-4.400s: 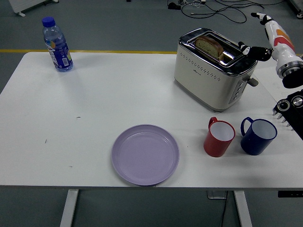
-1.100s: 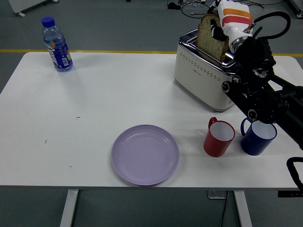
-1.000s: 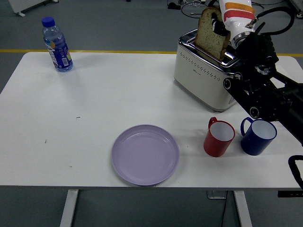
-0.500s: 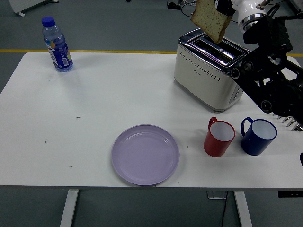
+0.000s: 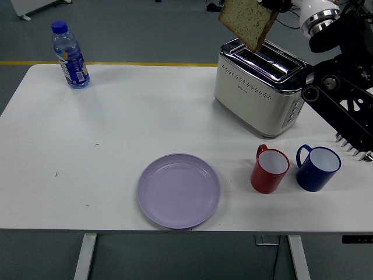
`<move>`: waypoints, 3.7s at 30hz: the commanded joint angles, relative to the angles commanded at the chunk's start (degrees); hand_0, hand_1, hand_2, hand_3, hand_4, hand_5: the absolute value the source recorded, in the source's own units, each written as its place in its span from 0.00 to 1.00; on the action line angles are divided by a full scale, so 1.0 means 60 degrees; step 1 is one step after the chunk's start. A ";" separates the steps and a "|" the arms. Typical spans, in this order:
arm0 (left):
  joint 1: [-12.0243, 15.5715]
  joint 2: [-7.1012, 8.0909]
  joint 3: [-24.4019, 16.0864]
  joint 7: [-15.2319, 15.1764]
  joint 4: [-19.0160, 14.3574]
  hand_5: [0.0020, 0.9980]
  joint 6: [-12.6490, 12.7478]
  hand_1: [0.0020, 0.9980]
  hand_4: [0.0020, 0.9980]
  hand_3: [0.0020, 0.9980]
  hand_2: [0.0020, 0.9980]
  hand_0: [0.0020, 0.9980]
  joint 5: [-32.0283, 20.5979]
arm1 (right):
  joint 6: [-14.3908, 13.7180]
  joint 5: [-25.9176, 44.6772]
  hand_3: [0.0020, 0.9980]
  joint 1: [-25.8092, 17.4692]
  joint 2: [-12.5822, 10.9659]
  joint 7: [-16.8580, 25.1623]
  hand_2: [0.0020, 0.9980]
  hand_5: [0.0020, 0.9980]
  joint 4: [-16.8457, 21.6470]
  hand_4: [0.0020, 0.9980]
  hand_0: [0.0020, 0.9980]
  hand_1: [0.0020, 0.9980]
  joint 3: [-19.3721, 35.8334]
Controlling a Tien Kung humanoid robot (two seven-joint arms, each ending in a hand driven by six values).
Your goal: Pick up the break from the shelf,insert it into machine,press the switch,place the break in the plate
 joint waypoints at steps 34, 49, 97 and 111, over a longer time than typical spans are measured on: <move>0.0021 0.0000 -0.0276 0.0009 0.0000 1.00 -0.0063 0.66 0.52 0.81 0.69 0.68 0.0251 | 0.0834 0.5326 0.48 -0.2818 -0.0038 -0.0132 0.32 0.00 0.1831 0.48 0.12 0.18 -0.1746; 0.0122 0.0000 -0.0568 0.0078 0.0000 1.00 -0.0144 0.67 0.52 0.81 0.69 0.68 0.0722 | 0.0540 0.5879 0.48 -0.3706 0.0891 -0.0145 0.32 0.00 0.1692 0.47 0.12 0.18 -0.2315; -0.0022 0.0000 -0.0073 -0.0022 0.0000 1.00 -0.0122 0.66 0.52 0.81 0.69 0.68 0.0157 | 0.0155 0.5836 0.53 -0.4186 0.1512 0.3344 0.43 0.00 0.0246 0.47 0.39 0.35 -0.3168; -0.0035 0.0000 -0.0107 -0.0021 0.0000 1.00 -0.0116 0.66 0.52 0.81 0.69 0.68 0.0197 | 0.0726 0.4403 0.55 -0.4083 0.1589 0.3463 0.48 0.00 -0.0187 0.46 0.41 0.43 -0.3140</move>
